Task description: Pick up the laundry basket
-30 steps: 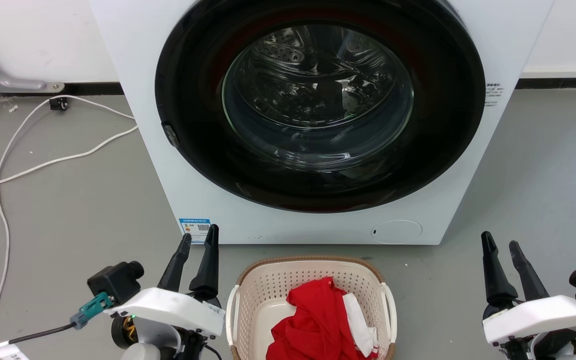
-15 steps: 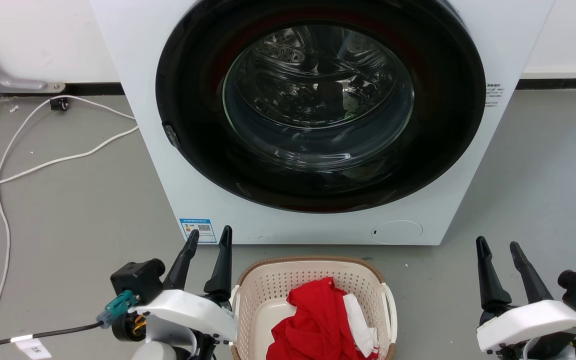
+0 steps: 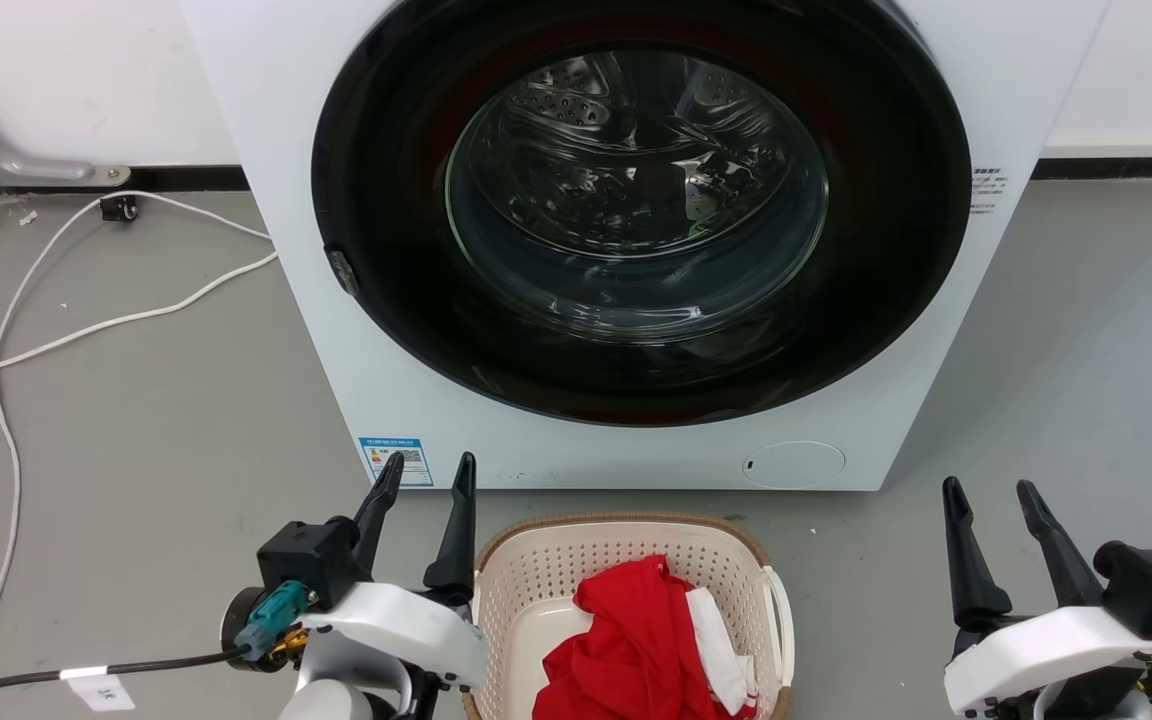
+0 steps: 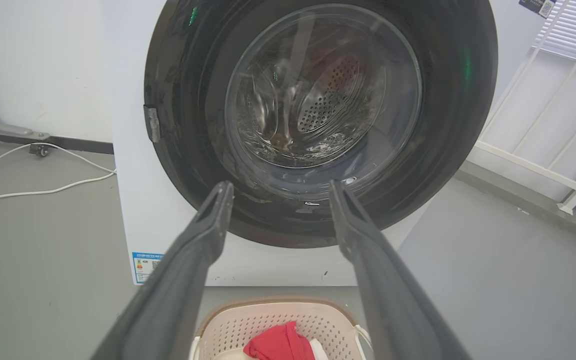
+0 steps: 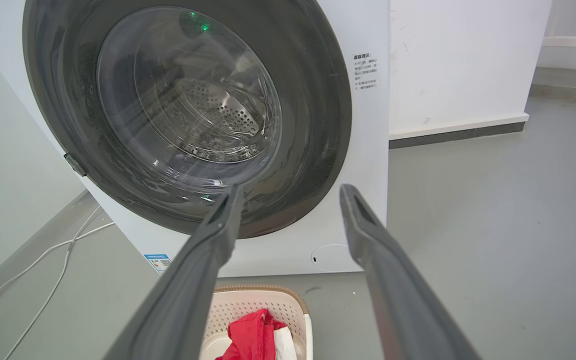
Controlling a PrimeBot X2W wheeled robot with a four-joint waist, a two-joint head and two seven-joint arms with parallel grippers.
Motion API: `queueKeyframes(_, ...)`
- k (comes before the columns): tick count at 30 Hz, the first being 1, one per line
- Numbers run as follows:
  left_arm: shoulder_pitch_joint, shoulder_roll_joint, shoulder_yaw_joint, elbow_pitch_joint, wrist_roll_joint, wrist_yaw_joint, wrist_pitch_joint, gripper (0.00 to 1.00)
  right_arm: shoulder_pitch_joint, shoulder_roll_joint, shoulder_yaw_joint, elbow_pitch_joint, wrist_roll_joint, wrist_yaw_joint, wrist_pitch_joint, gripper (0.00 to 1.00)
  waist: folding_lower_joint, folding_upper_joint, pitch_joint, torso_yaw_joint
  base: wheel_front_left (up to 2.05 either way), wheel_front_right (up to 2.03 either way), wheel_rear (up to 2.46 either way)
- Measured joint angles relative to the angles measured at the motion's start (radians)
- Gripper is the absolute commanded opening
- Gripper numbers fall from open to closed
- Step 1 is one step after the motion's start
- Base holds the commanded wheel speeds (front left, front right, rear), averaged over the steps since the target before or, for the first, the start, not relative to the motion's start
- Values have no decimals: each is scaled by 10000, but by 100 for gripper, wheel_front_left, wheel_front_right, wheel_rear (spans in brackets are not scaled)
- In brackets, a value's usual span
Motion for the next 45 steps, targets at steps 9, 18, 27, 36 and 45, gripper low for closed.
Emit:
queueKeyframes(9, -59, 21, -176, 104, 782, 100, -203, 100, 103, 2, 61, -65, -717, 0, -96, 100, 0, 0, -6, 3, 0, 0, 0)
queueKeyframes(18, -70, 19, -259, 219, 1407, 188, -403, 100, 126, 2, 90, -84, -1304, 2, -221, 100, 0, 0, -15, 18, 0, 0, 0)
queueKeyframes(27, -71, -10, -314, 353, 1918, 259, -558, 100, 144, 2, 119, -59, -1699, 2, -391, 100, 0, 0, -12, 39, 0, 0, 0)
queueKeyframes(36, -105, -36, -355, 479, 2416, 318, -717, 100, 146, 2, 127, 2, -2042, 2, -545, 100, 0, 0, 1, 65, 0, 0, 0)
queueKeyframes(45, -116, -50, -384, 564, 2686, 345, -790, 100, 146, 2, 136, 128, -2220, 2, -702, 100, 0, 0, 69, 76, 0, 0, 0)
